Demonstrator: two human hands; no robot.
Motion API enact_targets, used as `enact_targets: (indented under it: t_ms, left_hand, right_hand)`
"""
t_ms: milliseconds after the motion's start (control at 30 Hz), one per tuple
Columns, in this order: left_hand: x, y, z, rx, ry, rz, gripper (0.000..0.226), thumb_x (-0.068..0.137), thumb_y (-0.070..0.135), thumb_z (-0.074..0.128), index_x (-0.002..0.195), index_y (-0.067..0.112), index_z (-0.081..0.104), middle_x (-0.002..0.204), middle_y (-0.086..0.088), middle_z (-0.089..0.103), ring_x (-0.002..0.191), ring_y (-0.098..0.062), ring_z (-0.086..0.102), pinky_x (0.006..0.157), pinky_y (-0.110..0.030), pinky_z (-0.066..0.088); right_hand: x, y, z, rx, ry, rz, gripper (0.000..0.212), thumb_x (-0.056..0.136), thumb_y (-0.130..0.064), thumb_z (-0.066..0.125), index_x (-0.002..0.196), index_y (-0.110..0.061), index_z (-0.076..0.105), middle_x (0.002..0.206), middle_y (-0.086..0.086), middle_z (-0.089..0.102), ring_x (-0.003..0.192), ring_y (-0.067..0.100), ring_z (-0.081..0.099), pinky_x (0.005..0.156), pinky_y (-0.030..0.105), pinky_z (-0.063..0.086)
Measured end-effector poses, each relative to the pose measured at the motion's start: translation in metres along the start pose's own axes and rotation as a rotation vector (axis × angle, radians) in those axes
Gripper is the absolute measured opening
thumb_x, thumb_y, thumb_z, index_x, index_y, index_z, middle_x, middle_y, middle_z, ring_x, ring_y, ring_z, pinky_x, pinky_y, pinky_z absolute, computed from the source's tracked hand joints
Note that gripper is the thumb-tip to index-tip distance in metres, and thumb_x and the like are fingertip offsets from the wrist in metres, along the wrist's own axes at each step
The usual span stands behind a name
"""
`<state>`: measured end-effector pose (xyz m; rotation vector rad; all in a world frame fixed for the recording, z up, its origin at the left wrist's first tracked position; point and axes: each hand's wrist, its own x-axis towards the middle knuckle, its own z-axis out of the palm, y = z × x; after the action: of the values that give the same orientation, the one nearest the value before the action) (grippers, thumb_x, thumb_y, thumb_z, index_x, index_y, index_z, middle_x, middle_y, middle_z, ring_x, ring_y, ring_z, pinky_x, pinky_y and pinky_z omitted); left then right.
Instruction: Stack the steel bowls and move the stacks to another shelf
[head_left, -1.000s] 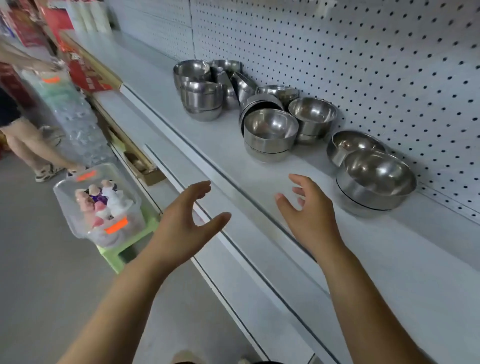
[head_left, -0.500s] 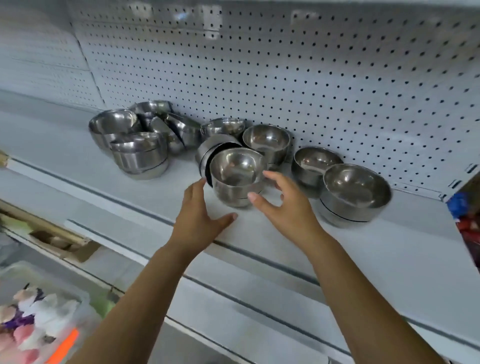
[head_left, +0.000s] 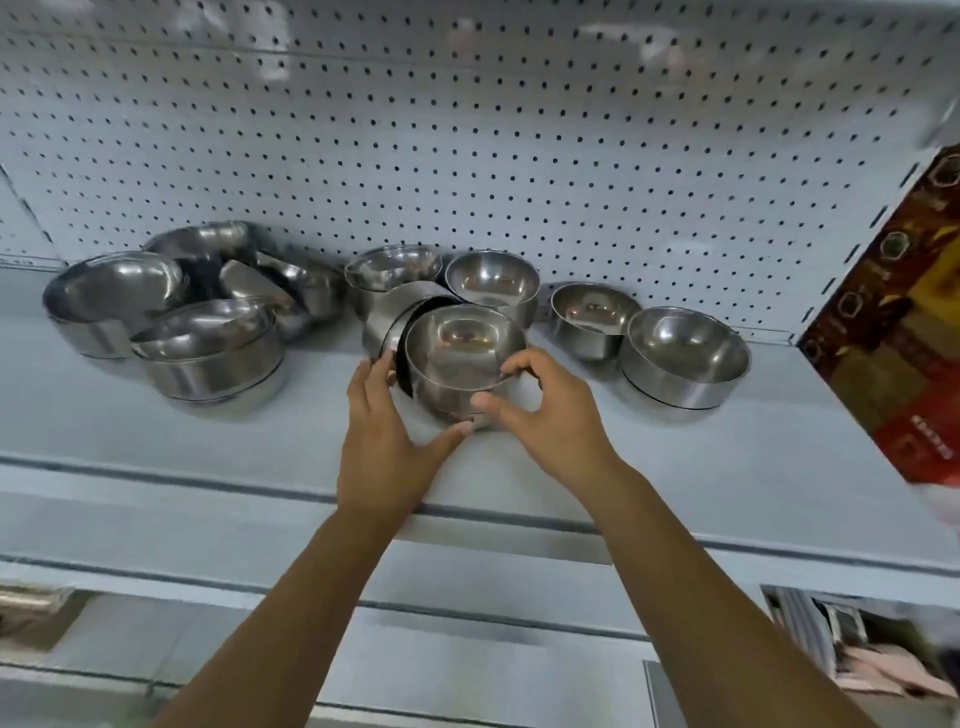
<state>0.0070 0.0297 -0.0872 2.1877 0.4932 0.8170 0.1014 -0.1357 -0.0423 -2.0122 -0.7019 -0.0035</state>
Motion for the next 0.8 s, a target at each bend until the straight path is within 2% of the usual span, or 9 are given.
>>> enact_targets:
  t_ms: [100,300,400,533,600,700,800]
  left_hand:
    - [0.000,-0.004,0.002,0.003,0.000,0.023,0.113,0.067,0.062,0.084,0.154,0.023,0.023,0.159,-0.003,0.026,0.136,-0.021,0.047,0.097,-0.048,0.055]
    - [0.003,-0.008,0.004,0.031,0.016,0.049,0.111,0.071,0.071,0.075,0.154,0.022,0.021,0.160,-0.006,0.024,0.140,-0.028,0.045,0.098,-0.053,0.054]
    - [0.003,-0.008,0.004,0.042,0.008,0.043,0.108,0.073,0.073,0.072,0.154,0.024,0.021,0.161,-0.006,0.023,0.141,-0.028,0.044,0.101,-0.054,0.052]
    - [0.002,-0.008,0.002,0.057,0.009,0.043,0.104,0.077,0.070,0.072,0.153,0.022,0.022,0.161,-0.009,0.024,0.142,-0.031,0.042,0.105,-0.055,0.050]
    - [0.001,-0.008,0.001,0.062,0.010,0.052,0.103,0.077,0.069,0.073,0.153,0.020,0.023,0.161,-0.011,0.025,0.143,-0.032,0.041,0.106,-0.055,0.049]
    - [-0.003,-0.006,0.001,0.081,0.029,0.064,0.101,0.077,0.064,0.076,0.152,0.015,0.029,0.160,-0.015,0.027,0.147,-0.032,0.033,0.114,-0.052,0.041]
    - [-0.009,-0.007,-0.002,0.069,0.121,0.145,0.088,0.080,0.052,0.080,0.146,0.008,0.043,0.153,-0.020,0.035,0.141,-0.034,0.034,0.114,-0.048,0.038]
  right_hand:
    - [-0.003,-0.002,0.006,0.043,0.047,0.032,0.032,0.084,-0.036,0.084,0.102,-0.020,0.063,0.100,-0.014,0.067,0.099,-0.004,0.058,0.083,0.009,0.041]
    - [-0.014,-0.007,-0.002,0.119,0.120,0.033,0.028,0.085,-0.036,0.083,0.101,-0.025,0.063,0.102,-0.019,0.068,0.108,-0.001,0.060,0.094,0.007,0.039]
    - [-0.030,-0.008,-0.014,0.163,0.203,0.044,0.026,0.086,-0.033,0.082,0.101,-0.027,0.062,0.103,-0.020,0.068,0.109,0.000,0.061,0.103,0.012,0.042]
    - [-0.060,-0.003,-0.028,0.211,0.308,0.082,0.026,0.087,-0.027,0.082,0.104,-0.026,0.062,0.105,-0.015,0.069,0.108,-0.001,0.063,0.106,0.015,0.045]
    - [-0.076,0.001,-0.031,0.236,0.351,0.109,0.025,0.088,-0.023,0.081,0.105,-0.026,0.062,0.108,-0.008,0.070,0.111,0.008,0.065,0.109,0.023,0.047]
    - [-0.095,0.007,-0.032,0.209,0.357,0.139,0.026,0.089,-0.023,0.081,0.107,-0.027,0.062,0.108,-0.005,0.070,0.112,0.013,0.065,0.112,0.030,0.047]
    - [-0.105,0.010,-0.035,0.150,0.318,0.159,0.033,0.084,-0.036,0.081,0.109,-0.027,0.061,0.109,-0.013,0.069,0.116,0.007,0.063,0.114,0.025,0.044]
